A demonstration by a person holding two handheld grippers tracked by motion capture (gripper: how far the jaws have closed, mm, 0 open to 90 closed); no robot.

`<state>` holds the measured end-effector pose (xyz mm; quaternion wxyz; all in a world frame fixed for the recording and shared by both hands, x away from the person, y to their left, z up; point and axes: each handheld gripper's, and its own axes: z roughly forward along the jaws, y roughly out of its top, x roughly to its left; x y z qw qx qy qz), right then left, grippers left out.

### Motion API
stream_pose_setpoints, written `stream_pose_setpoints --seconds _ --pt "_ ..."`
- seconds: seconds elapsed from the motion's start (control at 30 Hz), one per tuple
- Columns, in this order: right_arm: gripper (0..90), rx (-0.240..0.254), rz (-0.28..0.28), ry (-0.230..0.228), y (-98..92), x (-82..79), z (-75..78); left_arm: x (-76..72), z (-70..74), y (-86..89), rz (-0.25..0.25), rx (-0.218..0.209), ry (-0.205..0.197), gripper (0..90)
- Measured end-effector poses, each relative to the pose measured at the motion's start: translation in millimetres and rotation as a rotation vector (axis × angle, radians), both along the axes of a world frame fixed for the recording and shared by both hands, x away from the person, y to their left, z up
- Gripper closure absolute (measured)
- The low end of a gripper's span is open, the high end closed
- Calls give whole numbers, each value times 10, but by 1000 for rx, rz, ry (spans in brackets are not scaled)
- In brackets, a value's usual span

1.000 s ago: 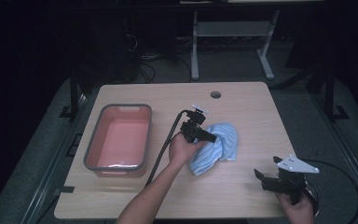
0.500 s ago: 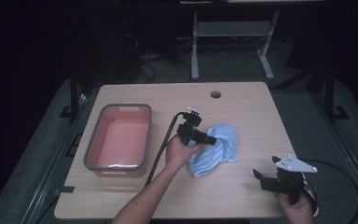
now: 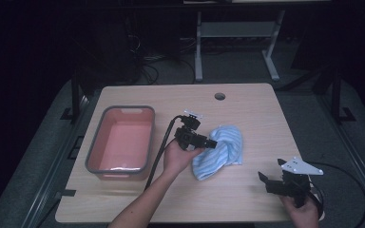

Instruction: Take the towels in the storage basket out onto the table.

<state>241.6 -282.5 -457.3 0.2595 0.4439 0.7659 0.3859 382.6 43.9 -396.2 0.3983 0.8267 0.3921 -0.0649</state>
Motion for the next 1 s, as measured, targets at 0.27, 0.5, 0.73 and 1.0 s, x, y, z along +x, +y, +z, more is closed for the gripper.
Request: stream_pose_setpoints --seconds 0.27,0.5,0.73,1.0 --pt "139 -2 -1 1 11 6 -5 -68 40 134 9 5 -16 397" --pt "139 -5 -2 5 18 4 -9 -174 46 244 1 13 -37 347" --pt "139 -7 -4 9 20 6 -12 -273 52 320 -3 4 -46 339" --pt "139 -8 -8 12 20 4 -15 -387 53 393 -8 1 -64 322"
